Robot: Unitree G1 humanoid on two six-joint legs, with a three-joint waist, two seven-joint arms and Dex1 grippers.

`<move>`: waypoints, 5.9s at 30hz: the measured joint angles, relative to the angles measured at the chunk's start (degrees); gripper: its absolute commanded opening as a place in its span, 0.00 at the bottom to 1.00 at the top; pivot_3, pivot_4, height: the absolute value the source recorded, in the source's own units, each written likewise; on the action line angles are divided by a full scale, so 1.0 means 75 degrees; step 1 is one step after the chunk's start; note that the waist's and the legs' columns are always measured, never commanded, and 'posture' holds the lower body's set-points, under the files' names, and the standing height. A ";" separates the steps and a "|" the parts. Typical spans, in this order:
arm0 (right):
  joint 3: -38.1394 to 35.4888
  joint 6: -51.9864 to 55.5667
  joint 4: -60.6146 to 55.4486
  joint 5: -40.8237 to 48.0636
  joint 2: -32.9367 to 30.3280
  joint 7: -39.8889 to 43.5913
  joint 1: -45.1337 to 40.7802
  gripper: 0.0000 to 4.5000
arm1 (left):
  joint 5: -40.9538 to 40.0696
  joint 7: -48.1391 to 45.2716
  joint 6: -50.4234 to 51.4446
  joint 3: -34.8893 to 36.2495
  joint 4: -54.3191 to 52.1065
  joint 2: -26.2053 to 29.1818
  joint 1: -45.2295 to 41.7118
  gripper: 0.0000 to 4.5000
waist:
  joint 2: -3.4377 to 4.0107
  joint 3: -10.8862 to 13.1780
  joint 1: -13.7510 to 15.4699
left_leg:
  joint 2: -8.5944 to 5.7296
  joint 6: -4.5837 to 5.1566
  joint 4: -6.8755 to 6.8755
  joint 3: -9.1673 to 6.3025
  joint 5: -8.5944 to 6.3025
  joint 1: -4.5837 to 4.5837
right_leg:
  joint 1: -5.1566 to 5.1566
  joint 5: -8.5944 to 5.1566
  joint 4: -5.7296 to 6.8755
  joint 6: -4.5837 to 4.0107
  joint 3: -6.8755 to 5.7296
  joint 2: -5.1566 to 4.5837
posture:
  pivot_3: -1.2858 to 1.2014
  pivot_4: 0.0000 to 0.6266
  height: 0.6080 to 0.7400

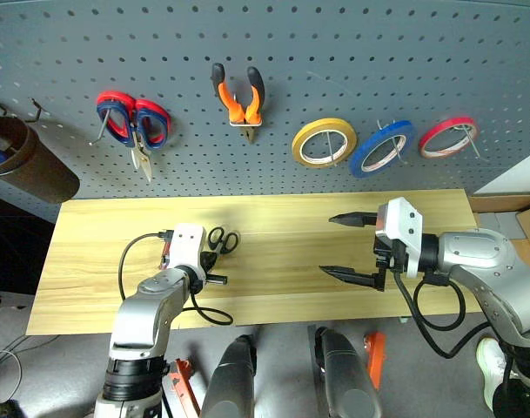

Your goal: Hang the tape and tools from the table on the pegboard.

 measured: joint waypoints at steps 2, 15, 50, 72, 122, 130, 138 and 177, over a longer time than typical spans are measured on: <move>-0.0001 -0.0009 0.0078 -0.0015 0.0007 0.0001 -0.0090 1.00 | -0.0104 -0.0148 -0.0379 0.0035 -0.0296 0.0017 0.0172 0.00 | 0.0000 0.0000 0.0003 | -0.0001 0.0000 0.0000 0.0001 0.0000 -0.0004 | -0.0001 0.0000 -0.0006 0.0000 -0.0003 -0.0004 | 0.48 0.63 1.00; -0.0305 -0.0168 0.0418 -0.0013 0.0034 0.0014 -0.0423 1.00 | 0.0004 -0.0607 -0.2844 0.0877 -0.1945 0.0936 0.1730 0.00 | 0.0015 0.0026 0.0015 | 0.0000 0.0001 -0.0011 -0.0001 -0.0001 -0.0013 | -0.0006 0.0000 -0.0020 0.0000 -0.0010 -0.0008 | 0.50 0.60 1.00; -0.0127 -0.1480 0.2331 -0.0483 0.0462 0.1013 -0.1691 1.00 | 0.0258 0.0250 -0.3426 0.1400 -0.3215 0.0732 0.1167 0.00 | 0.0002 -0.0589 0.0234 | -0.0006 -0.0007 -0.0001 -0.0001 0.0003 -0.0014 | -0.0008 0.0000 -0.0017 0.0001 -0.0026 -0.0011 | 0.54 0.26 1.00; -0.0015 -0.1819 0.2701 -0.0728 0.0651 0.1312 -0.1966 1.00 | -0.0520 0.0485 -0.3056 0.1979 -0.2625 0.0273 0.0516 0.00 | 0.0010 -0.1260 0.0334 | -0.0012 -0.0025 0.0005 0.0003 0.0015 0.0056 | 0.0034 0.0001 0.0024 0.0000 -0.0006 -0.0007 | 0.53 0.22 1.00; -0.0281 -0.0641 0.1563 0.0152 0.0899 0.0632 -0.1708 1.00 | -0.0923 0.1299 -0.2203 0.2007 -0.1399 0.0030 -0.0046 0.67 | 0.0012 -0.1264 0.0183 | -0.0011 -0.0025 0.0010 0.0003 0.0016 0.0064 | 0.0035 0.0005 0.0030 -0.0005 0.0002 -0.0005 | 0.51 0.29 1.00; -0.0649 0.0532 0.1162 0.1222 0.0995 0.0107 -0.1900 1.00 | -0.0623 0.1193 -0.2441 0.1934 -0.1357 0.0160 0.0811 0.89 | 0.0013 -0.1263 0.0189 | -0.0011 -0.0024 0.0009 0.0002 0.0015 0.0069 | 0.0036 0.0006 0.0031 -0.0005 0.0005 -0.0004 | 0.51 0.31 1.00; -0.0627 0.0763 0.0969 0.1378 0.0954 -0.0047 -0.1812 1.00 | -0.0459 0.1052 -0.1234 0.1465 -0.0434 0.0566 0.0949 1.00 | 0.0016 -0.1260 0.0182 | -0.0012 -0.0021 0.0006 0.0001 0.0013 0.0074 | 0.0038 0.0006 0.0034 -0.0005 0.0006 0.0000 | 0.50 0.35 1.00; 0.0666 0.1698 -0.0239 0.1167 0.1113 -0.1019 -0.1296 1.00 | -0.0095 -0.0488 0.0510 0.0154 0.4413 0.1777 -0.1950 0.19 | 0.0058 -0.0623 -0.0217 | -0.0010 -0.0011 0.0001 0.0004 0.0008 0.0086 | 0.0038 0.0006 0.0037 -0.0005 0.0016 0.0002 | 0.47 0.56 1.00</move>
